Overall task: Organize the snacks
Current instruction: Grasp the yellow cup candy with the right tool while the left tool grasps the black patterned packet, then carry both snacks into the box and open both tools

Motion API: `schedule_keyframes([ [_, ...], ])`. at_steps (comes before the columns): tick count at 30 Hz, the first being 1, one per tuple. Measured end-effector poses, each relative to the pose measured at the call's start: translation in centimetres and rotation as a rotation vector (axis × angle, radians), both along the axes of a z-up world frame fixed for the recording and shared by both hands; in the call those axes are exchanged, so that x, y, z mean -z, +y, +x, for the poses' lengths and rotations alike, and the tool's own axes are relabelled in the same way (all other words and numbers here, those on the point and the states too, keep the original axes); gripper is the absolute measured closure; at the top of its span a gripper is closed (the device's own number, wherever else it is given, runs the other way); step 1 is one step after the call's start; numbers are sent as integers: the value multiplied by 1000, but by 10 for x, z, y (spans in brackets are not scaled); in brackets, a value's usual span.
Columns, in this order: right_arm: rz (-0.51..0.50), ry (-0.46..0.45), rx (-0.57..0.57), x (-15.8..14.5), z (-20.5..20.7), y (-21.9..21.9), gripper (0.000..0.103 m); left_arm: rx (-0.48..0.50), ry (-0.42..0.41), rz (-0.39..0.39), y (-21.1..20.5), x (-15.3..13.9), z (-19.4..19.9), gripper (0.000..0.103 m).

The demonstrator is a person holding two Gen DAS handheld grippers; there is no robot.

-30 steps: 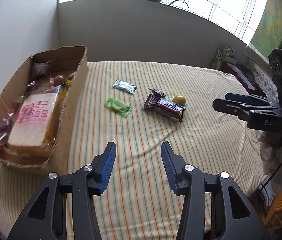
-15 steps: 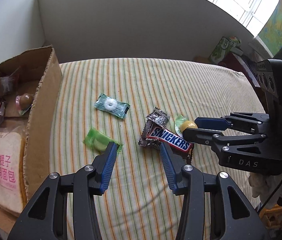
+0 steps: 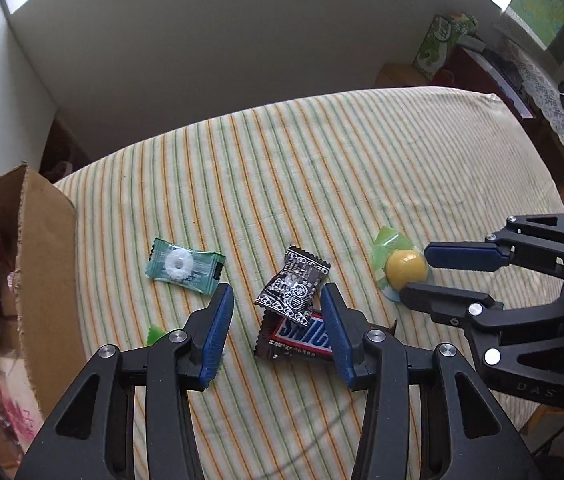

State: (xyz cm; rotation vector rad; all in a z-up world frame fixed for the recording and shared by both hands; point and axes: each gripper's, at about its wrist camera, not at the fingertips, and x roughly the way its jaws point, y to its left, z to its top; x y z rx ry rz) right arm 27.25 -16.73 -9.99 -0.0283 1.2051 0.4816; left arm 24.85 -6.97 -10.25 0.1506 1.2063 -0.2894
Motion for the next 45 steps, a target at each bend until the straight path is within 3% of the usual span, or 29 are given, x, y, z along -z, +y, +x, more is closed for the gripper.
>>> schedule_keyframes([
  [5,-41,-21,5,0,0,6,68,7,49,18,-5,11,7,61],
  [10,-32,-5,35,0,3,3,70,34,45,50,-17,12,13,62],
  [16,-24,28,47,-3,2,-8,71,-2,65,31,-9,11,15,76],
  [27,-24,50,56,-2,3,-17,71,-50,107,3,24,6,9,76],
  [33,-103,17,17,-1,0,3,71,-44,105,10,4,8,20,73],
  [36,-103,24,61,-1,-1,5,70,-10,74,58,-4,10,19,74],
  [37,-110,27,72,-2,-1,6,70,-7,72,64,-4,10,18,78],
  [45,-113,35,73,-9,-11,12,73,-98,94,-20,21,10,14,79],
])
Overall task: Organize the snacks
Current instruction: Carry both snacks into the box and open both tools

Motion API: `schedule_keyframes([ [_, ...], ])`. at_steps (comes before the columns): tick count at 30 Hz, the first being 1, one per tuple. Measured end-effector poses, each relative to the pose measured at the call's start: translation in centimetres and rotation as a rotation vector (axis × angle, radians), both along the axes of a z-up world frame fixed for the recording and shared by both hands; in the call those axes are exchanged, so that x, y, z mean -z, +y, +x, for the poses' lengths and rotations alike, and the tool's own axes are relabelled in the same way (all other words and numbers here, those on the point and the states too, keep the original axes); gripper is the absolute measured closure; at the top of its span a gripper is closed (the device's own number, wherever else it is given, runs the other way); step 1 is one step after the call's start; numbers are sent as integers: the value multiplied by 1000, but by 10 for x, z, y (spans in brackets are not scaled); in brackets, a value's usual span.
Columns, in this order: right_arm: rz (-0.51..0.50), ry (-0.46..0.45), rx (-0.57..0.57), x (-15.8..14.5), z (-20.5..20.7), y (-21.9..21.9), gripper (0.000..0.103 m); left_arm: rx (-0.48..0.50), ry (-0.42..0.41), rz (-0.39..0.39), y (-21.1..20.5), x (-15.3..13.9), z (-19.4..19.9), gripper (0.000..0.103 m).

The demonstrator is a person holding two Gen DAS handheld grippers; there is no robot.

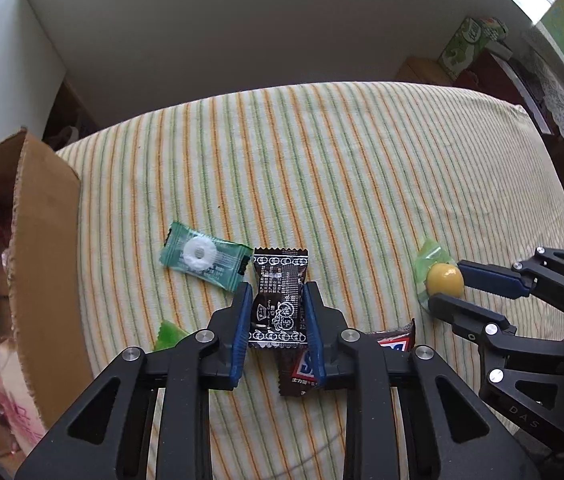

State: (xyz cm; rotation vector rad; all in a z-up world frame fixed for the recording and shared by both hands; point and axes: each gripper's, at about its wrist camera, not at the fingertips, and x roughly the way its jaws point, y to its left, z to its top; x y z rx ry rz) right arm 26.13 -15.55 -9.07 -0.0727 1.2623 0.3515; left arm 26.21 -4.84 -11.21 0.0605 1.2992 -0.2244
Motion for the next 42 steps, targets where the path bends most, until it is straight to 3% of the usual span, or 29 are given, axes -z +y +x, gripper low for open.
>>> schedule_keyframes([
  [8,47,-1,46,-15,-13,-18,73,-67,-49,-63,21,-32,-32,79],
  [14,67,-59,-14,-46,-27,-8,73,-117,-118,-66,60,-63,-65,79],
  [28,144,-144,-299,-109,-24,120,73,-397,-197,-10,161,-93,-109,79],
  [34,145,-150,-389,-112,-18,173,73,-481,-204,-11,192,-95,-112,79],
  [42,140,-132,-425,-102,-10,204,72,-518,-191,-1,207,-84,-113,79],
])
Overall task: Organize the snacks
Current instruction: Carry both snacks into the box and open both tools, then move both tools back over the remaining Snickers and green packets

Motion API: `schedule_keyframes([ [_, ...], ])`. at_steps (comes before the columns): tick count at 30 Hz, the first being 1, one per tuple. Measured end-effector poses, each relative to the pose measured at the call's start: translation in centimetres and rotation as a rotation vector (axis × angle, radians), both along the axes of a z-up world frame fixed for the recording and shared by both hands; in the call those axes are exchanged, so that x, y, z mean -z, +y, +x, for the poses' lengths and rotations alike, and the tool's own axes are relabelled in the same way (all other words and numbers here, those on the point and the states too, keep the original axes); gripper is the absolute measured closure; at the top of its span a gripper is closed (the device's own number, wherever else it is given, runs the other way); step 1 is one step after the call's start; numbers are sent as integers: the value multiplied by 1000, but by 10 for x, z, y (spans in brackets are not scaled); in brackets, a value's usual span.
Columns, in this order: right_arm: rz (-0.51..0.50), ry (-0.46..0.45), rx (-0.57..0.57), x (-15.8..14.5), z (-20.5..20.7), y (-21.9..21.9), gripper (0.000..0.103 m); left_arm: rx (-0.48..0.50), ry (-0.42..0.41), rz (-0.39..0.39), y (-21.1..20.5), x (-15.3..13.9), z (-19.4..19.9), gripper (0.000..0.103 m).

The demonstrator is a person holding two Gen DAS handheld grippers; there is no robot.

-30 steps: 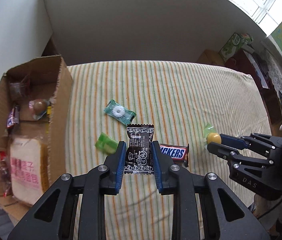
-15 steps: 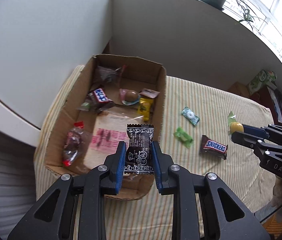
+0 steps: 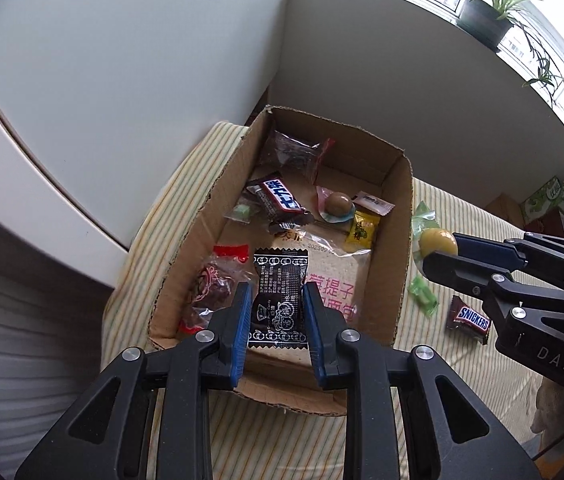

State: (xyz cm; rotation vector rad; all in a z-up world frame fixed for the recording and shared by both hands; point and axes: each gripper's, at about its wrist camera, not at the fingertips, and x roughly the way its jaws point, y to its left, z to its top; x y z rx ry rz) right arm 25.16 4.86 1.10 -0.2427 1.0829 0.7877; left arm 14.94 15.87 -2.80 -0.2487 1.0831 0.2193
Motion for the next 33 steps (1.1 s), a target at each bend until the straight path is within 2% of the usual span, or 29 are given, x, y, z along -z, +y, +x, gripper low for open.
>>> schedule_keyframes([
  [3,23,20,-1,2,2,-1,63,-13,6,-4,3,4,-1,78],
  [5,32,10,11,0,3,-4,42,-14,16,2,4,5,-1,77],
  [6,40,0,17,-2,3,-6,39,-21,19,9,4,5,-1,75],
  [7,40,-7,26,-4,4,-9,36,-27,22,11,5,5,-1,66],
  [8,40,-7,34,-5,5,-11,36,-33,20,11,6,4,-1,60],
  [18,17,-36,73,-11,7,-53,36,-33,-23,17,1,-13,-5,60],
  [27,-37,-18,172,11,12,-132,36,64,-30,2,-40,-12,3,60],
  [33,-91,1,169,34,2,-158,36,168,-1,-31,-84,0,10,61],
])
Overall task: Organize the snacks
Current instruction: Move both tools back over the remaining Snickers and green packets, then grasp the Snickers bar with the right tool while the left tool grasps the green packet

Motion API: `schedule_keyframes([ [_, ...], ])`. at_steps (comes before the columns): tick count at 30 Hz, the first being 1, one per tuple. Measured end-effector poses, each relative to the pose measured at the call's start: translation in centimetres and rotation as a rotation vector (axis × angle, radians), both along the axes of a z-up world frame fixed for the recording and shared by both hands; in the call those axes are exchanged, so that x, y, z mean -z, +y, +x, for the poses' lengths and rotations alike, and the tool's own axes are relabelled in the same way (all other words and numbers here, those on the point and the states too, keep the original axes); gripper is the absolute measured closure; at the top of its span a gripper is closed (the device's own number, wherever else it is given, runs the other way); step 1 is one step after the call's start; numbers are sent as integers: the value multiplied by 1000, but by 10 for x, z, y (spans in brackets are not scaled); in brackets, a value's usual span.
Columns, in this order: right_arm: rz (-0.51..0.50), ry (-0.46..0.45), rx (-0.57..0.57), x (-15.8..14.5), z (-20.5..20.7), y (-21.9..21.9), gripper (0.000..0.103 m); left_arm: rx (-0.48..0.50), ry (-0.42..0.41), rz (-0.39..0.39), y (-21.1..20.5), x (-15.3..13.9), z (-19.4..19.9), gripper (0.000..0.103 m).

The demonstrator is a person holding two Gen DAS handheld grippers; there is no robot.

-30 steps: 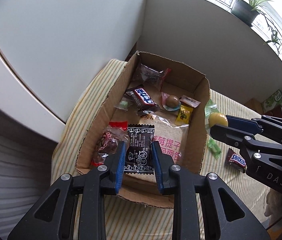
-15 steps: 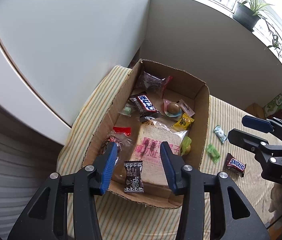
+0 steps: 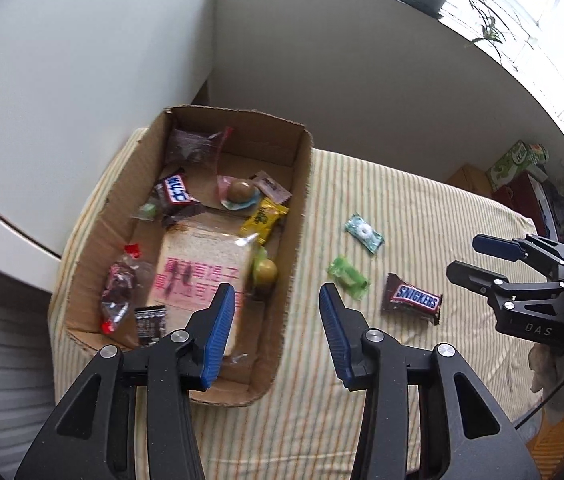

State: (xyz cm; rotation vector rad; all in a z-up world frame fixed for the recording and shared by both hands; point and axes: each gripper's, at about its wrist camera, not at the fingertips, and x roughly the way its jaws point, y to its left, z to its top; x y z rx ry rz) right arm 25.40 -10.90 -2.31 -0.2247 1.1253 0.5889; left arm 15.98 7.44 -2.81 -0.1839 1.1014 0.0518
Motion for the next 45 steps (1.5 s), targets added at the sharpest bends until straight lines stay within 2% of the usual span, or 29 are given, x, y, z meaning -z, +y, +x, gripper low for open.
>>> schedule_keyframes([
  [8,-38,20,-43,24,-14,-2,36,110,57,-26,-52,24,8,74],
  [19,-28,79,-48,55,-13,-1,46,73,138,-88,-68,60,31,75],
  [31,-30,69,-15,68,-4,12,47,30,182,-96,-64,78,47,75],
  [38,-42,68,43,71,2,8,73,0,201,-108,-66,88,58,74],
  [45,-51,73,95,70,6,-6,73,11,204,-125,-66,91,70,74],
])
